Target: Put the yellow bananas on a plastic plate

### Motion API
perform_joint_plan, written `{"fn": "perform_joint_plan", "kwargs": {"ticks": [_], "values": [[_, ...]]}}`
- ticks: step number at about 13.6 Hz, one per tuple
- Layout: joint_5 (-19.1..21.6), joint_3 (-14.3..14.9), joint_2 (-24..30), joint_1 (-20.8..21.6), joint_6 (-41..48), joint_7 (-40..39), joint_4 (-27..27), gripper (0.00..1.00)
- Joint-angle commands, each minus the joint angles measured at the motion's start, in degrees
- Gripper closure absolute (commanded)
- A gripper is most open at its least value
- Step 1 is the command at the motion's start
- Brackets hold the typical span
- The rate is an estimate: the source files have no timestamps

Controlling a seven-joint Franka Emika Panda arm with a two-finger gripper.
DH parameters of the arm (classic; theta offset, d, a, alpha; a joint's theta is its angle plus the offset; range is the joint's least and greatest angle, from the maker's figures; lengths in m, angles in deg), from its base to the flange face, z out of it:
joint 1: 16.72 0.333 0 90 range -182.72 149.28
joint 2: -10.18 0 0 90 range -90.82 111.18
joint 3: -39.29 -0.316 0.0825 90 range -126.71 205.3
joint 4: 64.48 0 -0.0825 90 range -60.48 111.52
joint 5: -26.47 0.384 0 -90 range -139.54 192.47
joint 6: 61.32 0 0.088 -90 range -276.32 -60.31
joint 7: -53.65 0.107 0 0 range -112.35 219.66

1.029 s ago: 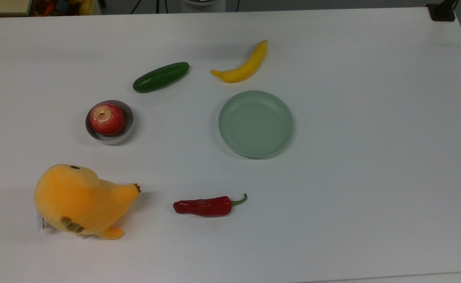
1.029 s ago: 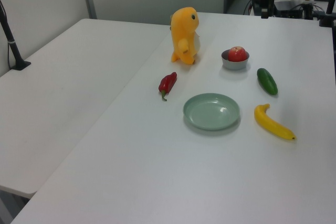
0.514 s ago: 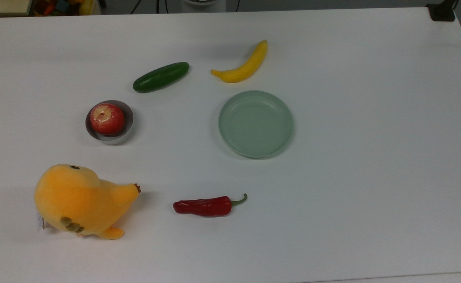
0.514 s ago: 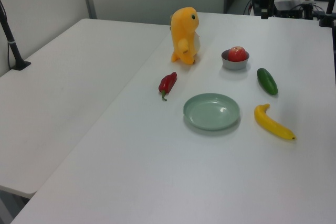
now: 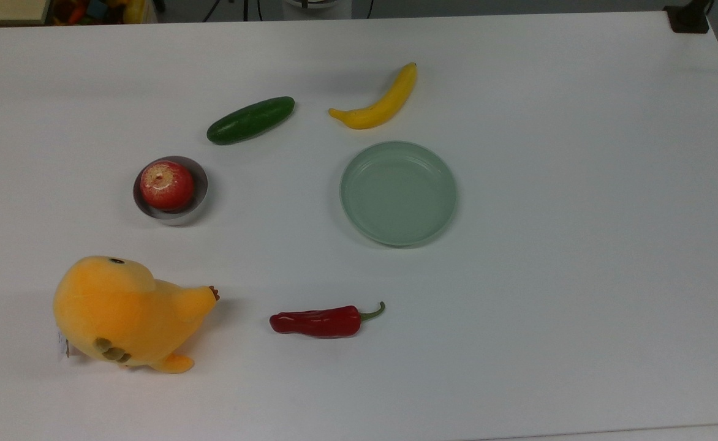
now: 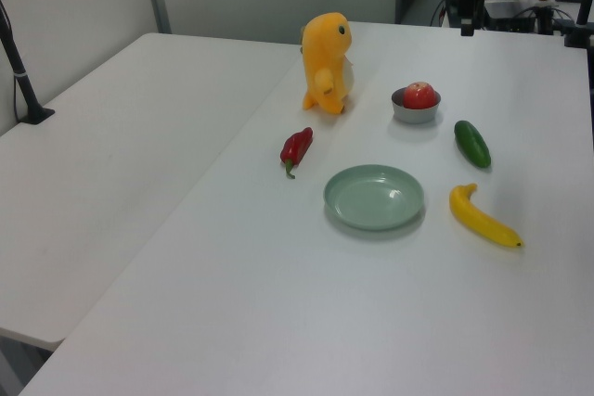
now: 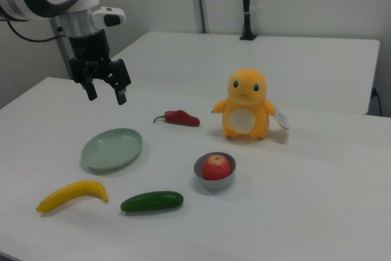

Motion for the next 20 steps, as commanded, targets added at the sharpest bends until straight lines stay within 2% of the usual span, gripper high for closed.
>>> {"fn": "perform_joint_plan", "kwargs": {"ticks": [1, 9, 12, 17, 19, 20], "values": [[0.2, 0.3, -0.6, -0.1, -0.1, 0.1, 0.6, 0.0], [0.2, -0.3, 0.4, 0.6, 0.6, 0.8, 0.1, 0.0], [0.2, -2.2, 3.8, 2.3, 0.5, 2.5, 2.1, 0.0], [3.0, -12.7, 10.1, 2.8, 0.1, 11.5, 10.3, 0.0], [5.3, -16.0, 11.0, 2.9, -0.8, 13.1, 14.3, 0.0], [5.4, -16.6, 11.1, 4.3, -3.9, 15.5, 17.5, 0.0]]}}
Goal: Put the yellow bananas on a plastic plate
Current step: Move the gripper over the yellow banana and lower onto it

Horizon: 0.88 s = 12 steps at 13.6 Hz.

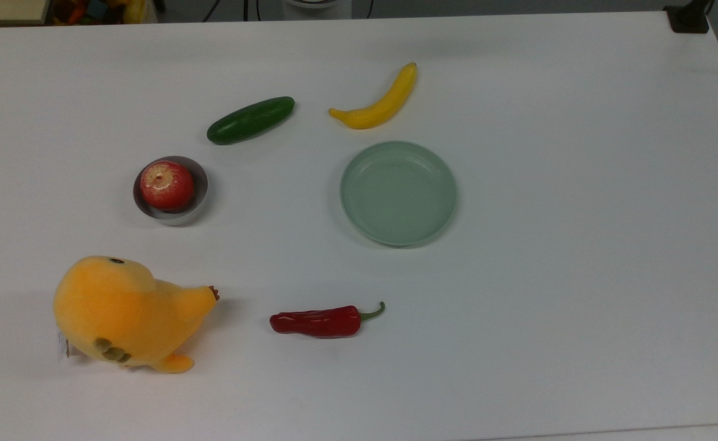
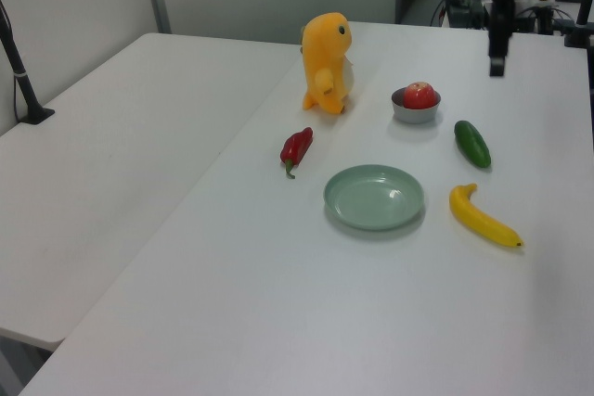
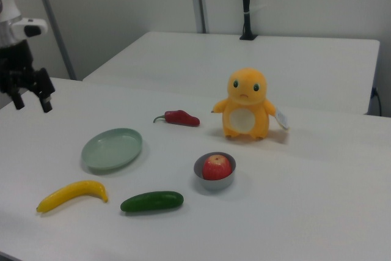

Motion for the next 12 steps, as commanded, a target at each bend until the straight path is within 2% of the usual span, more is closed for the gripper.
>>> {"fn": "perform_joint_plan", "kwargs": {"ticks": [1, 4, 7, 9, 12], "values": [[1.5, -1.6, 2.4, 2.6, -7.7, 7.4, 11.0, 0.0], [1.5, -1.6, 1.9, 3.8, -17.1, 12.2, 19.5, 0.0], [1.4, -1.6, 0.3, 3.7, -26.7, 16.6, 24.9, 0.0], [0.8, -1.6, -2.7, 3.3, -30.7, 20.1, 26.2, 0.0], [0.7, -1.6, -7.1, 1.2, -36.7, 20.8, 27.2, 0.0]]}}
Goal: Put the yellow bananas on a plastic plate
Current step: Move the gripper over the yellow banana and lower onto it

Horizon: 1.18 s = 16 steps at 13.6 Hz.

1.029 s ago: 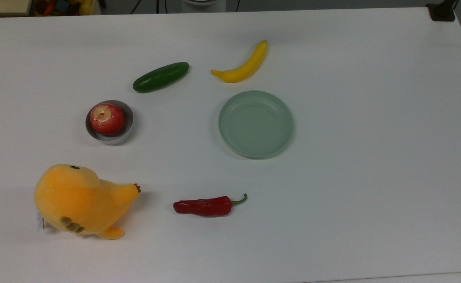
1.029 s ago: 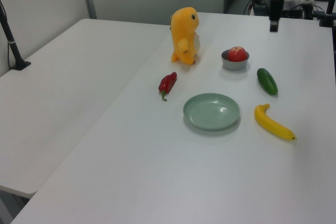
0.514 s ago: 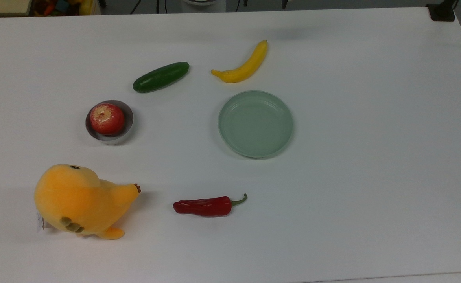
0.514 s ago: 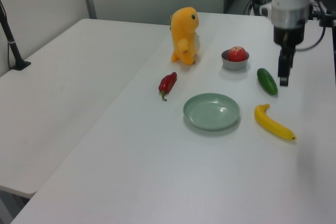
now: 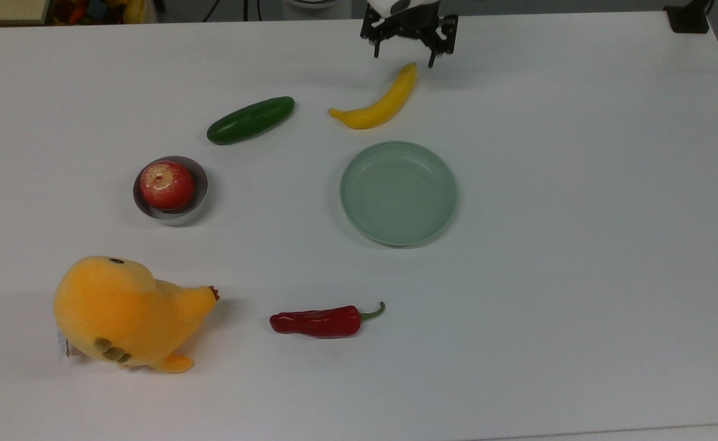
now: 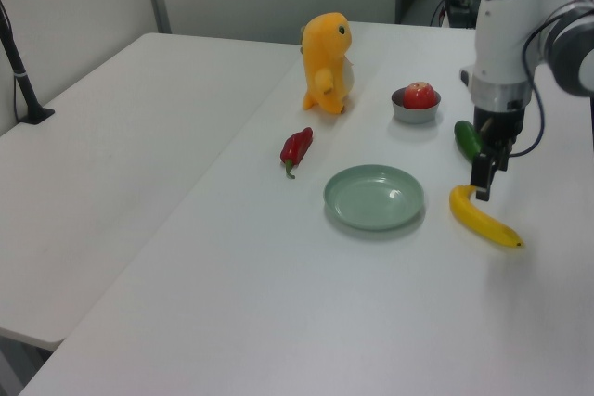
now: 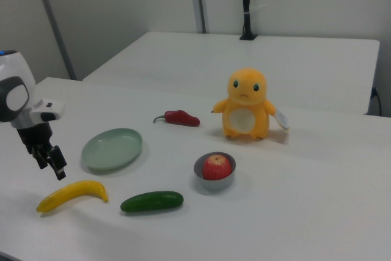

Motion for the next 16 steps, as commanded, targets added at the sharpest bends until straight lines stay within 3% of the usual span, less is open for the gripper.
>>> {"fn": "perform_joint_plan", "kwargs": {"ticks": [1, 5, 10, 13, 16], "values": [[0.2, 0.3, -3.4, -1.9, -7.1, 1.2, 2.1, 0.0], [-0.3, 0.3, -6.9, -2.9, -12.2, 2.8, 2.9, 0.03], [-1.6, 0.3, -8.6, -3.0, -12.9, 2.8, 2.8, 0.18], [-2.8, 0.3, -8.9, -3.0, -12.8, 2.8, 2.7, 0.48], [-2.9, 0.3, -8.2, -3.0, -12.2, 2.8, 2.8, 0.71]]}}
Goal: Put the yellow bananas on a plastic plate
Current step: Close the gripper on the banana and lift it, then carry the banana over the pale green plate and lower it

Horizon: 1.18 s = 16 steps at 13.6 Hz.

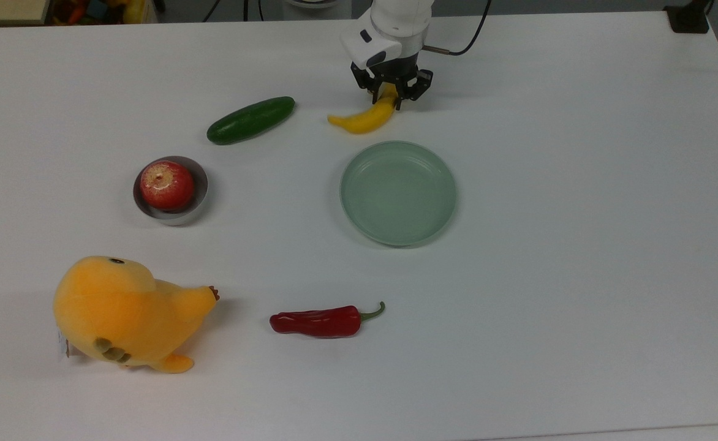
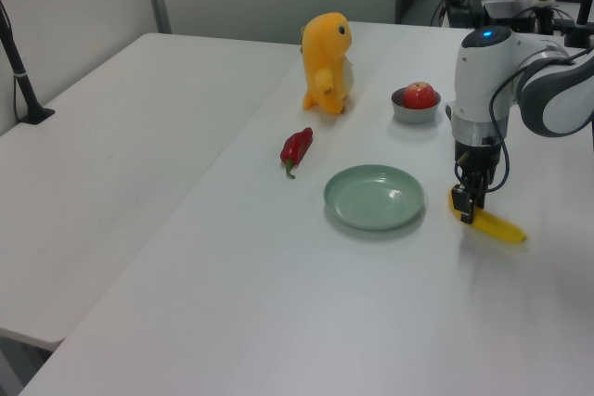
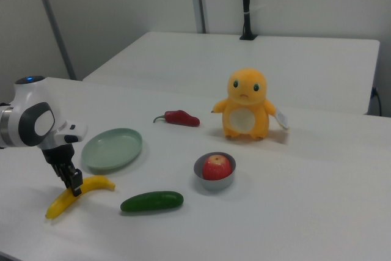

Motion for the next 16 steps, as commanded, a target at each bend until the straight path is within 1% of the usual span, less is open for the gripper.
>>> {"fn": "perform_joint_plan", "kwargs": {"ticks": [1, 3, 5, 7, 8, 9, 10, 13, 14, 16], "values": [[-1.1, 0.1, 0.7, 0.2, -0.9, 1.3, 0.4, 0.74], [-1.1, 0.1, 0.8, 0.2, -0.2, 1.3, 0.3, 0.75], [-1.1, 0.1, 1.5, 0.2, 2.7, 1.3, -0.3, 0.75], [-1.1, 0.1, 2.9, 0.2, 6.5, 1.3, -1.5, 0.75], [-1.1, 0.2, 4.4, 0.2, 10.4, 1.4, -3.1, 0.75], [-1.0, 0.3, 5.8, 0.2, 15.0, 1.4, -5.5, 0.75], [-0.9, 0.3, 6.3, 0.2, 17.4, 1.4, -7.2, 0.75], [-0.2, 0.3, 6.8, 0.3, 26.7, 1.5, -17.4, 0.75], [-0.1, 0.3, 6.7, 0.2, 28.9, 1.4, -20.4, 0.75], [-0.1, 0.4, 6.4, 0.2, 30.5, 1.4, -23.3, 0.75]]}}
